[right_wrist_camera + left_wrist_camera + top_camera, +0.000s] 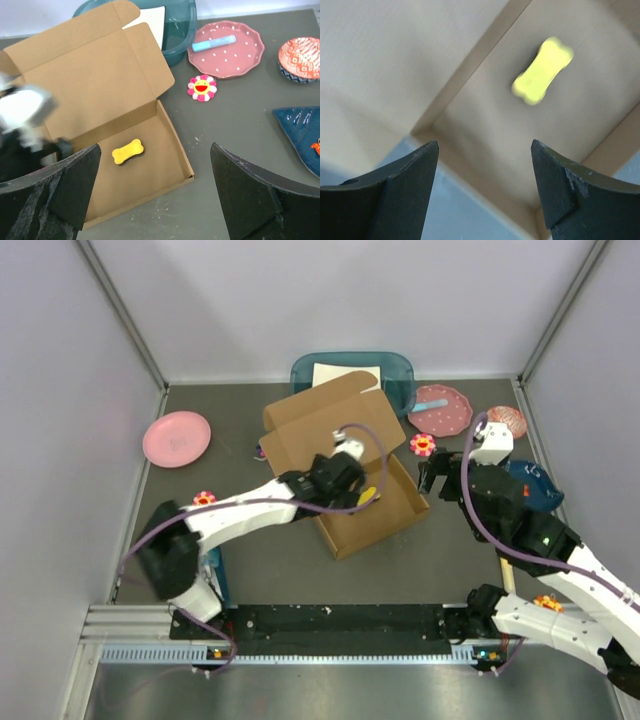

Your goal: Fold the paper box

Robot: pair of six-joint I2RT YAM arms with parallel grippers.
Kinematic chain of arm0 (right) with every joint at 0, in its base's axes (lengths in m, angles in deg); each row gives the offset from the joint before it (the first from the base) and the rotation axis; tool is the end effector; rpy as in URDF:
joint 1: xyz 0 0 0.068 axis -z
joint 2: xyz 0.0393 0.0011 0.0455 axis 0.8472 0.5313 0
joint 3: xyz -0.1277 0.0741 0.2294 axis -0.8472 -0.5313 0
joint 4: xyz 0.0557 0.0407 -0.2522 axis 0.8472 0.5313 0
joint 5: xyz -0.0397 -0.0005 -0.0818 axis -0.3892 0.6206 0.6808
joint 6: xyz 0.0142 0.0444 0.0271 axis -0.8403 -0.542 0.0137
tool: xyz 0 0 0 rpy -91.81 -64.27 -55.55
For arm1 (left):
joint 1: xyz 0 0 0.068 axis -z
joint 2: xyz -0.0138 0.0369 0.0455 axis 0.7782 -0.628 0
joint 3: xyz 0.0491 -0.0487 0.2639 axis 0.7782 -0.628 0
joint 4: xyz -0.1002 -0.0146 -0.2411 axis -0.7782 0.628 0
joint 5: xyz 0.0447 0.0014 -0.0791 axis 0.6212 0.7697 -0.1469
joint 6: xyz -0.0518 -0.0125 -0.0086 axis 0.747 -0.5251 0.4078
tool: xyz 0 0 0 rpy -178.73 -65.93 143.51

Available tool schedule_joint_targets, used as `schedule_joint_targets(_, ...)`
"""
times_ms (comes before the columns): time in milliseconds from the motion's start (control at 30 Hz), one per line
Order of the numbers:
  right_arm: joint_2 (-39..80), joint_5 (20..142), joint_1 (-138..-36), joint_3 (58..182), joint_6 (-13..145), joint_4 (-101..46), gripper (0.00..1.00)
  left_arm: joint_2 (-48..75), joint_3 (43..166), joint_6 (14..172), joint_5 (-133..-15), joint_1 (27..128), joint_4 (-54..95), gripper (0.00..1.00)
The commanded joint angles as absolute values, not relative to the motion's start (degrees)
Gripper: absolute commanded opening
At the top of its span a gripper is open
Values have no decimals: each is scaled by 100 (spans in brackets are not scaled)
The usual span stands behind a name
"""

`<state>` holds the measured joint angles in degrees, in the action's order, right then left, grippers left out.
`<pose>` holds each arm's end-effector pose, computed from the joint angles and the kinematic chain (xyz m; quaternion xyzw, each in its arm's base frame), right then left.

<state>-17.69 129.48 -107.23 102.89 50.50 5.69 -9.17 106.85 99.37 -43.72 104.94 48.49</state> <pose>0.1098 0.0923 0.3853 0.0208 0.7855 0.0953 0.6111 0.2313 -0.2940 0.2526 0.2197 0.8962 -0.0563 0.3813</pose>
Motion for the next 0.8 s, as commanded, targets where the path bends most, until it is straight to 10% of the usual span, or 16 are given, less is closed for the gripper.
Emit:
schedule_joint_targets(0, -1649, 13200, -10581, 10139, 4856, 386, 92, 977, 9283, 11903, -3526, 10515, 4396, 80)
schedule_joint_targets(400, -1033, 13059, -10422, 10235, 4425, 325, 92, 1394, 8347, 16380, -3322, 10515, 5870, 81)
schedule_joint_targets(767, -1358, 12971, -10422, 9919, 4328, 325, 92, 216, 9200, 16323, -3419, 10489, 6100, 79)
